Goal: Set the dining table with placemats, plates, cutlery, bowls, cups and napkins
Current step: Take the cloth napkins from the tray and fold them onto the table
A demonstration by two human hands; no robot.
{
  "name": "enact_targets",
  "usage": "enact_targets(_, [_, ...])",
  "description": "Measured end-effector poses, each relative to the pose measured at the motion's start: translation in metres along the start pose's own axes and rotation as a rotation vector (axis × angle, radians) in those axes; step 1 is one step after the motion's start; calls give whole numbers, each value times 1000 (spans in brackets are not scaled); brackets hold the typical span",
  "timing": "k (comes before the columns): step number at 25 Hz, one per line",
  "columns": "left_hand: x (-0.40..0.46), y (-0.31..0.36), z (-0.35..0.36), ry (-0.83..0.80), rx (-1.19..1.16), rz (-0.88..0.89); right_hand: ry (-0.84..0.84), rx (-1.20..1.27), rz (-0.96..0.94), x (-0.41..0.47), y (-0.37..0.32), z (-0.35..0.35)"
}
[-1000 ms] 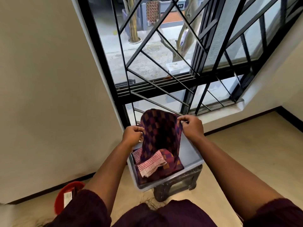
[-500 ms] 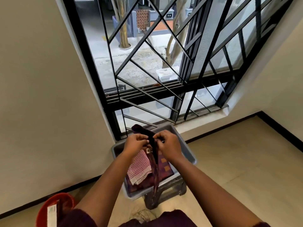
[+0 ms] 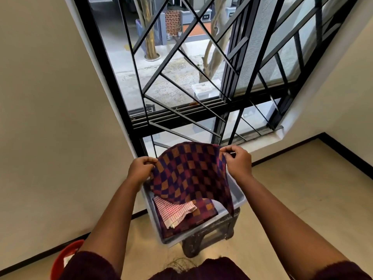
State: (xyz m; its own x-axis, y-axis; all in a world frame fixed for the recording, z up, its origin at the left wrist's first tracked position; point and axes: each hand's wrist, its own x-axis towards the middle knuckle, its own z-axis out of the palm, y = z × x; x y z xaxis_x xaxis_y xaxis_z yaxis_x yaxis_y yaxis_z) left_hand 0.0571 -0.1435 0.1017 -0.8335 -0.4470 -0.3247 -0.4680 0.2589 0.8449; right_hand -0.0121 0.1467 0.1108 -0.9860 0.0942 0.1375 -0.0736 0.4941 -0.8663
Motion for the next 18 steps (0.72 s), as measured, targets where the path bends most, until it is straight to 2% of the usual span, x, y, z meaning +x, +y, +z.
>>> enact_targets(5, [1, 13, -4, -118, -65, 13, -42, 3, -53, -14, -12, 18])
enact_targets(8, [-4, 16, -6, -21, 24, 40, -81, -4, -107, -14, -19, 20])
enact_targets(9, [-6, 16, -5, -25, -24, 14, -116, 3, -109, -13, -21, 19])
enact_targets(13, [-15, 24, 16, -207, -317, -111, -269, 76, -92, -21, -30, 32])
enact_targets(18, [-24, 35, 39, -284, -402, -135, -454, -65, -326, -51, -42, 54])
